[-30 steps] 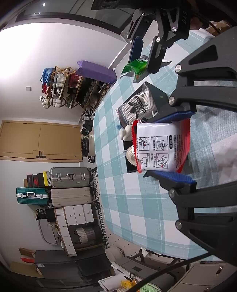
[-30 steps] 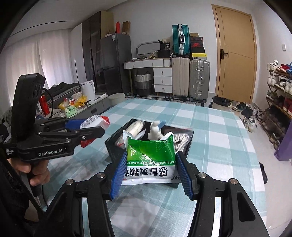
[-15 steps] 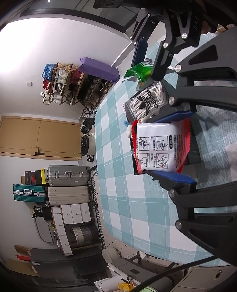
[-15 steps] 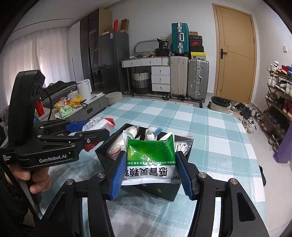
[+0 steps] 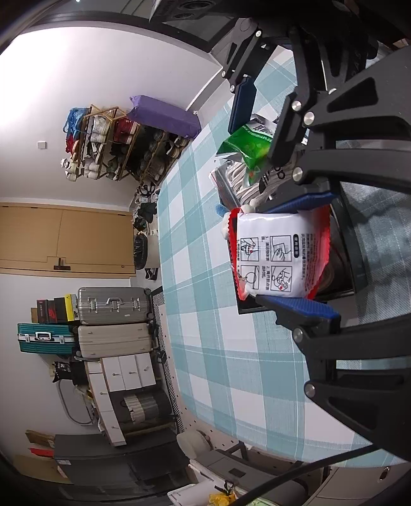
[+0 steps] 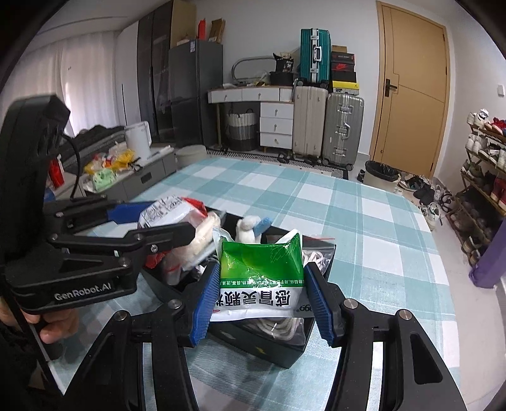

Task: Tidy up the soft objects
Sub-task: 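Carry the snack packet with the left gripper while the right carries the green packet over the box, then open both grippers to drop the snack packet and green packet into the box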

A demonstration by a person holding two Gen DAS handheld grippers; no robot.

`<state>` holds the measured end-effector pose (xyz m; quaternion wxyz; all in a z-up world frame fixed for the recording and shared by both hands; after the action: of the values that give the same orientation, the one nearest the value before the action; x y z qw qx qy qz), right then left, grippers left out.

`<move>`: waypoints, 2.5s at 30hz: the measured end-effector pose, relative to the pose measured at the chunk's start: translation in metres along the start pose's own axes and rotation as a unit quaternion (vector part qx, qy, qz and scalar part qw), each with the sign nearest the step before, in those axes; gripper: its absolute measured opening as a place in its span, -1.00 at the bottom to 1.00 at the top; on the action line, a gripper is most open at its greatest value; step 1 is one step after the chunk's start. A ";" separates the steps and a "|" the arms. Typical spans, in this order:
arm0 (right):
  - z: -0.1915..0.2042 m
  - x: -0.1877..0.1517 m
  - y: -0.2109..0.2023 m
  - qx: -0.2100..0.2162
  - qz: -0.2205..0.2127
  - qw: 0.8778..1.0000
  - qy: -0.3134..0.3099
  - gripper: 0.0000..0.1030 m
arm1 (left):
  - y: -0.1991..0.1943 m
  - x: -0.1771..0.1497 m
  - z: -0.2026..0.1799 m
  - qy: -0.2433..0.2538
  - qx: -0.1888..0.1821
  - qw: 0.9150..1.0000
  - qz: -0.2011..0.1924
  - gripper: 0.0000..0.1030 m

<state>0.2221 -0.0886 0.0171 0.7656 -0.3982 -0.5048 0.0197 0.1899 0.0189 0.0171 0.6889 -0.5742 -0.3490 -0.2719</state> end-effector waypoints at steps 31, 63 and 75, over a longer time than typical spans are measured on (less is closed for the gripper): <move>-0.004 -0.004 0.050 -0.007 0.078 0.993 -0.088 0.06 | 0.033 -0.003 -0.019 0.026 -0.013 0.999 0.025 -0.09; -0.012 -0.031 -0.015 -0.012 -0.019 0.999 -0.030 0.99 | -0.022 -0.019 0.010 -0.009 0.013 0.999 -0.030 1.00; 0.004 -0.034 -0.029 0.001 -0.081 0.997 -0.017 0.99 | -0.015 -0.042 0.033 -0.049 0.027 0.998 -0.023 1.00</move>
<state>0.1912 -0.1209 0.0103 0.7568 -0.3545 -0.5481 -0.0351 0.1470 0.0475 -0.0045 0.6797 -0.5597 -0.4031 -0.2496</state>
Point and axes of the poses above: each gripper's, at about its wrist camera, not at the fingertips, and y roughly the way its jaws point, z to its left, x to its top, the point moved 6 cm from there along y, roughly the way its jaws point, and after that the axes turned 15 degrees about x, right-handed, at the moved point
